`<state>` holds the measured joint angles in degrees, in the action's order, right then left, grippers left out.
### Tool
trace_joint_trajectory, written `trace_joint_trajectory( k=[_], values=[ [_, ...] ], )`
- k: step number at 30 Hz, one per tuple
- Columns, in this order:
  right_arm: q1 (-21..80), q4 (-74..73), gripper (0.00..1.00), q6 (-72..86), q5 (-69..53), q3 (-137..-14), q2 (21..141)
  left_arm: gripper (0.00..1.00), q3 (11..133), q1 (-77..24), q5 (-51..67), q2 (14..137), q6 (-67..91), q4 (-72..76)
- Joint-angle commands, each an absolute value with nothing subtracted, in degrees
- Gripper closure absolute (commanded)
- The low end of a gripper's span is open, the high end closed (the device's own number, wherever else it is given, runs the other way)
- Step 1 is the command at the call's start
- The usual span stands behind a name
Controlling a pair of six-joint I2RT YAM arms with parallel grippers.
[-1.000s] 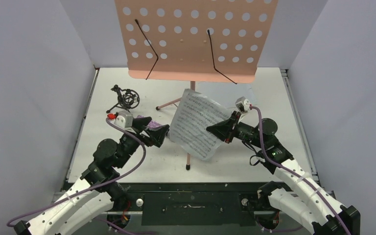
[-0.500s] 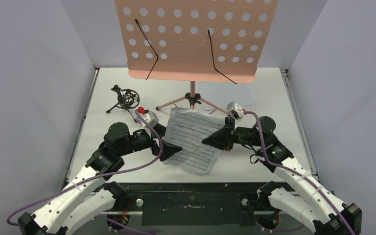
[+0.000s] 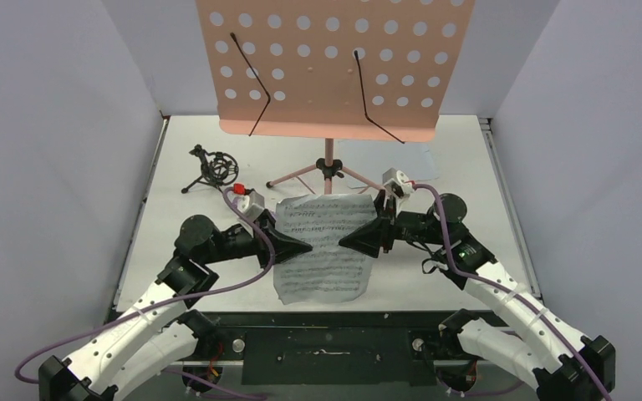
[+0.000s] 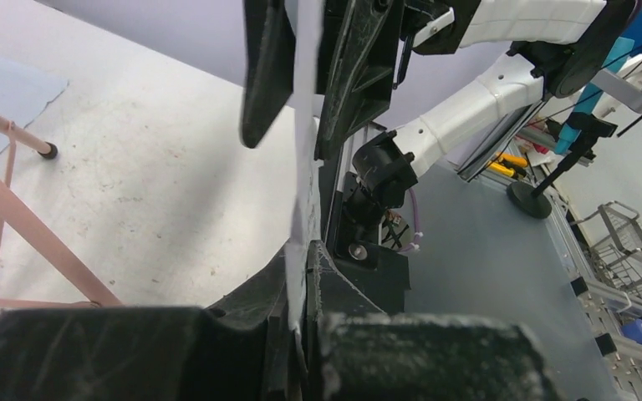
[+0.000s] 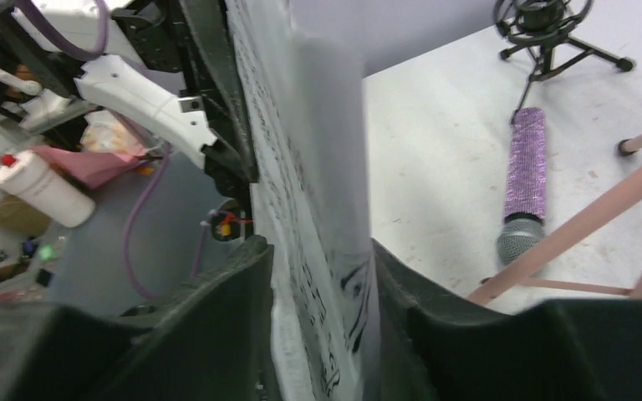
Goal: Set up the instrument practice props
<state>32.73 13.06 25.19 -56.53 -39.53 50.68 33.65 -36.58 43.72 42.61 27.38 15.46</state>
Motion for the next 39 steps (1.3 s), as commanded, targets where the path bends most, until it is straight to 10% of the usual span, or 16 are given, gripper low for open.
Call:
trace_joint_trajectory(
  k=[1,6,11,20,26,33,39],
  values=[
    [33.1,14.9,0.46,24.4,-51.1,-41.4,51.1,1.0,31.9,-36.2,40.0,39.9,29.7,24.1],
    [33.1,19.6,0.12,27.6,-47.8,-37.5,50.5,1.0,28.6,-36.1,34.3,35.1,32.2,30.1],
    [33.2,32.5,0.06,35.9,-51.8,-33.6,52.0,1.0,27.2,-36.2,32.5,32.7,35.2,33.6],
    [37.4,43.4,0.38,40.6,-54.5,-35.4,55.8,1.0,27.6,-36.1,32.5,34.5,35.9,32.9],
    [39.7,38.6,0.86,37.0,-52.7,-38.6,56.6,1.0,27.2,-36.1,27.8,33.5,33.9,29.0],
    [39.7,32.7,0.95,33.9,-48.1,-38.5,54.3,0.32,27.4,-36.1,22.8,30.3,31.9,21.2],
    [39.8,32.8,0.95,34.2,-46.8,-38.5,53.0,0.27,24.5,-36.1,24.8,28.9,32.8,23.0]
  ],
)
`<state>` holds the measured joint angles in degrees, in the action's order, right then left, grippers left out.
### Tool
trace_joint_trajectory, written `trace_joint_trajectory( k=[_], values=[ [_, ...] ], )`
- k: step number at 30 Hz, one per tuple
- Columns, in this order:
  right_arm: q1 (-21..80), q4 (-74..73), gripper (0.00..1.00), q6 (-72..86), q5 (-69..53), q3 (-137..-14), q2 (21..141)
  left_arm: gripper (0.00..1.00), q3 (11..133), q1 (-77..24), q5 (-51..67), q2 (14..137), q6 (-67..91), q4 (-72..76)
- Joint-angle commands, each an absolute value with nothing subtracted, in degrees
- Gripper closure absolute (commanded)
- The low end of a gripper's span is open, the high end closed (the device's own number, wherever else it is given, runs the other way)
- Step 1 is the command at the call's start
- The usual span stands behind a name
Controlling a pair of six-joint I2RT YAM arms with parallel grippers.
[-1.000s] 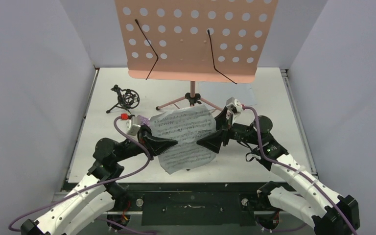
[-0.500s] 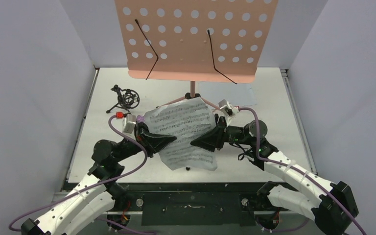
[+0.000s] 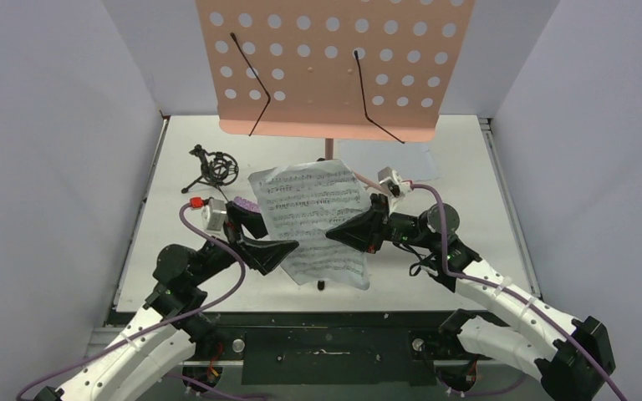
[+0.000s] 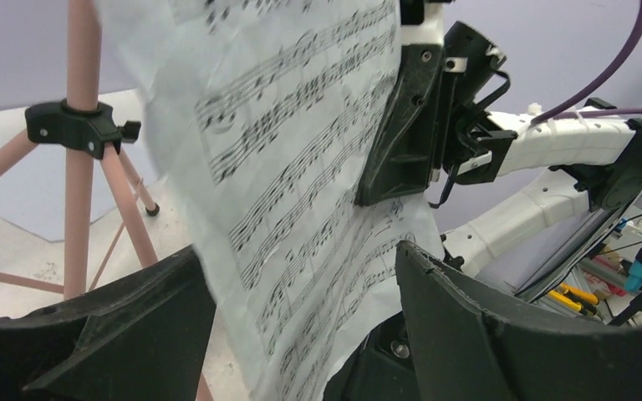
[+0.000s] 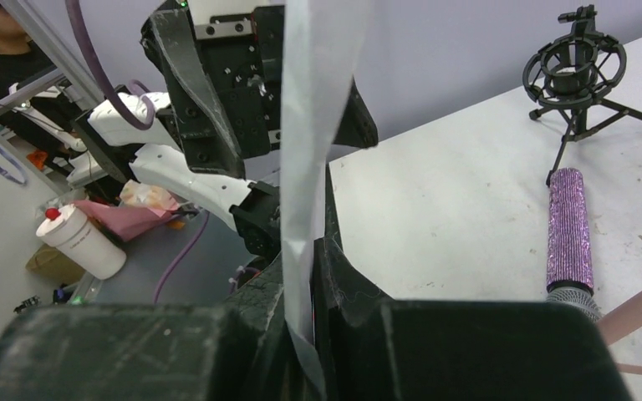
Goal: Set up the instrument practice props
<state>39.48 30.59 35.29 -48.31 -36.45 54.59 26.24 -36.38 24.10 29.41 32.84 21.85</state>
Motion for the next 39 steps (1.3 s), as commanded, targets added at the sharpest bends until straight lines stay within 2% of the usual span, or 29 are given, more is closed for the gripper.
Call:
trace_joint_trajectory(
  k=[1,4,9,16,19,22,25,28,34,36,39],
  values=[
    [39.7,33.5,0.95,34.6,-47.1,-38.4,53.0,0.28,23.8,-36.1,26.3,29.2,33.0,24.4],
    [39.7,34.8,0.95,35.4,-47.7,-38.6,53.6,0.34,21.6,-36.1,28.9,30.5,35.7,29.8],
    [40.1,35.6,0.95,35.8,-49.0,-38.7,55.3,0.51,18.2,-36.1,31.0,33.2,41.5,43.8],
    [40.4,35.0,0.95,36.2,-49.3,-39.5,57.0,0.66,18.4,-36.2,31.6,35.2,45.7,49.3],
    [40.6,34.7,0.93,36.0,-49.0,-39.5,57.1,0.8,17.9,-36.2,31.7,35.5,46.2,50.5],
    [40.5,31.6,0.81,34.3,-47.5,-40.3,56.8,1.0,17.8,-36.3,31.9,35.3,45.9,50.6],
    [40.6,25.6,0.65,31.0,-44.0,-41.6,55.9,1.0,17.9,-36.2,31.3,34.2,44.5,49.6],
    [40.6,19.6,0.37,27.2,-40.8,-43.8,55.1,1.0,19.1,-36.2,30.5,32.3,41.8,45.6],
    [40.6,7.5,0.01,20.5,-30.8,-48.9,53.4,1.0,24.5,-36.2,28.5,27.8,32.3,32.0],
    [40.6,4.0,0.09,18.7,-28.1,-50.4,52.5,1.0,27.2,-36.3,28.2,27.0,28.3,26.2],
    [40.6,2.1,0.1,17.1,-24.8,-52.1,50.7,1.0,30.8,-36.2,28.3,26.3,22.6,19.3]
  ],
)
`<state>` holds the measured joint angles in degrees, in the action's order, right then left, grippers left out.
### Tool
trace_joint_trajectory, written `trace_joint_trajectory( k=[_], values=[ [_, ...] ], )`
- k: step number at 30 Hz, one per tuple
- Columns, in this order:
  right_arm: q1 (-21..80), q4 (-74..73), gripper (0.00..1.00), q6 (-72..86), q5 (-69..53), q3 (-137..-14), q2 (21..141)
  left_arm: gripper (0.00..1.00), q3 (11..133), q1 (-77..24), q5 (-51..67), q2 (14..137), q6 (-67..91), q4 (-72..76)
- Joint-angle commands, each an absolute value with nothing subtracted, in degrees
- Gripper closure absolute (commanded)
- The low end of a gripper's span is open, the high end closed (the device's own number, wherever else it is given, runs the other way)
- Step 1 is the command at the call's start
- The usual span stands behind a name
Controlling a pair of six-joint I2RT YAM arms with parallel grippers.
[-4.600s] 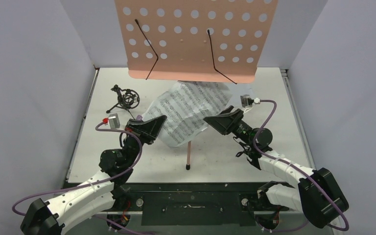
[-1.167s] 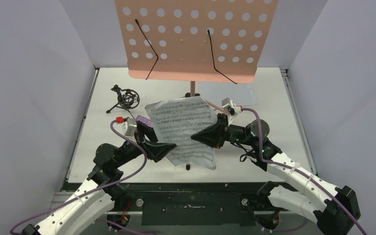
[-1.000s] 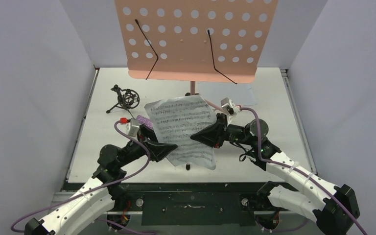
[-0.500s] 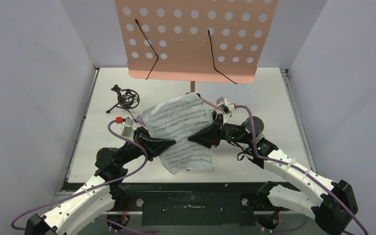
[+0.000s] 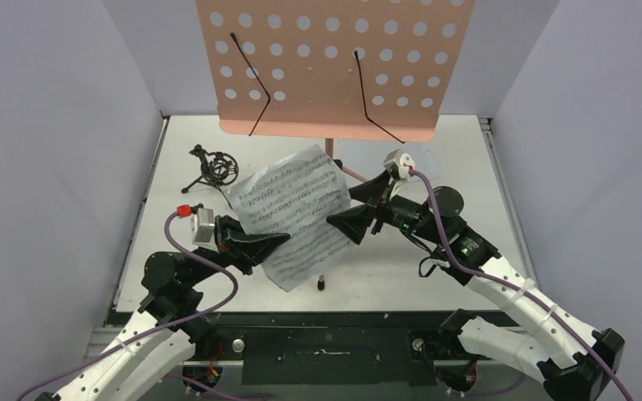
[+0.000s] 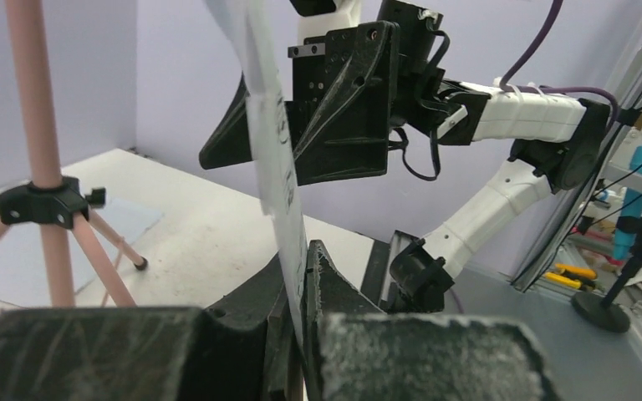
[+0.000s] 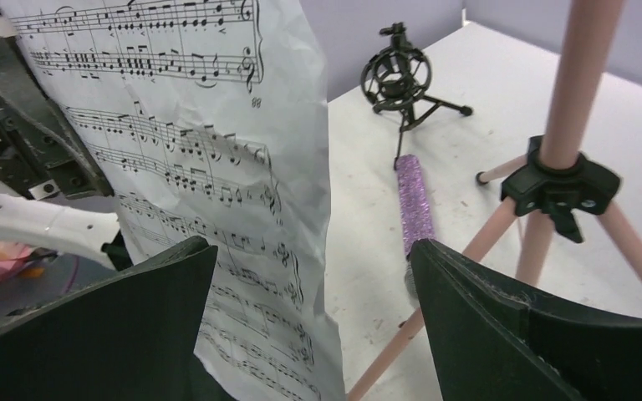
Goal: Set up the instrument practice props
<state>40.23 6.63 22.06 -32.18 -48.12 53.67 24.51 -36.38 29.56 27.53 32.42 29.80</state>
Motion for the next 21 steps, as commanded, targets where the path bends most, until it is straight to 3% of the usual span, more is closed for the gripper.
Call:
trace_joint_trajectory(
  k=[1,21],
  values=[
    [40.6,1.5,0.1,16.7,-24.1,-52.7,50.3,1.0,32.0,-36.2,28.2,26.2,21.1,17.8],
    [40.6,-4.4,0.02,14.2,-13.2,-69.8,53.1,1.0,60.5,-36.1,19.8,38.1,9.1,1.6]
  ],
)
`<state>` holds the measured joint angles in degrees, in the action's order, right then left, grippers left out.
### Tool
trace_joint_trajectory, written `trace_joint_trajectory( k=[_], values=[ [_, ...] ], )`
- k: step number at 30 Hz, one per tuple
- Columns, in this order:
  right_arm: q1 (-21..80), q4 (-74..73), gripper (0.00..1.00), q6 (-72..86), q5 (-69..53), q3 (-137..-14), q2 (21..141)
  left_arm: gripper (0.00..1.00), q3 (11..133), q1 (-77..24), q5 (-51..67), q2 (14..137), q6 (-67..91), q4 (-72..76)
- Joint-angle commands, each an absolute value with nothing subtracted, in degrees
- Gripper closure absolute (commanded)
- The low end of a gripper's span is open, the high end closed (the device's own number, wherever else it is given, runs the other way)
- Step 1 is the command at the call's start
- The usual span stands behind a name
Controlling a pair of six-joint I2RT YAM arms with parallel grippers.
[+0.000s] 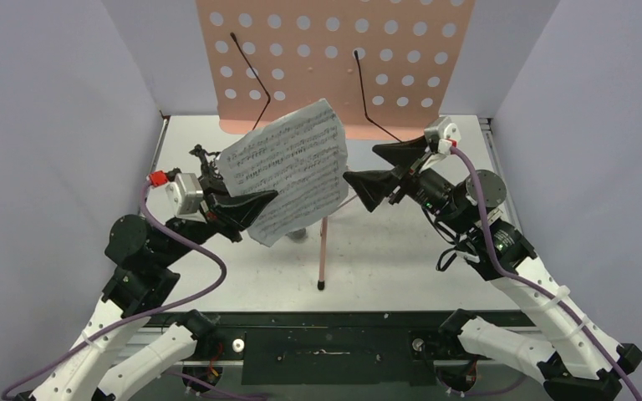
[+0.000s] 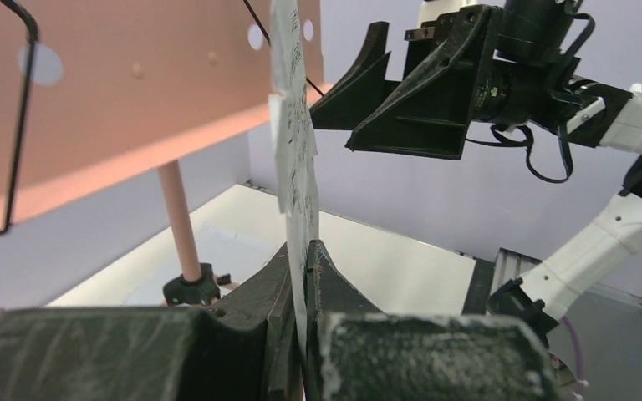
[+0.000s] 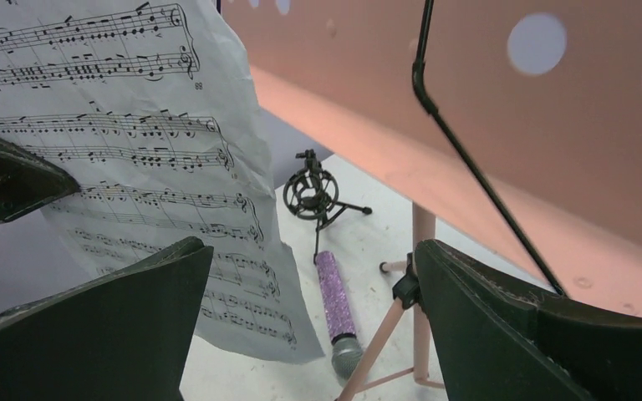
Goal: Set up the instrument practice props
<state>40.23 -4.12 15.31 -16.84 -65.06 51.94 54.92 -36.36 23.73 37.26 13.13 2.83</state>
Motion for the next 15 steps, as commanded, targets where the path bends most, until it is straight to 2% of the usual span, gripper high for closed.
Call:
trace_joint_trajectory(
  k=[1,9,15],
  values=[
    [40.6,-4.6,0.04,14.2,-12.3,-70.6,53.7,1.0,62.0,-36.1,19.2,38.7,9.1,1.7],
    [40.6,-8.2,0.13,11.8,-5.6,-79.5,57.6,1.0,72.0,-36.1,17.0,45.1,8.4,3.1],
    [40.6,-10.4,0.27,10.2,-2.6,-85.2,60.5,1.0,76.8,-36.1,12.4,48.0,7.1,4.3]
  ],
)
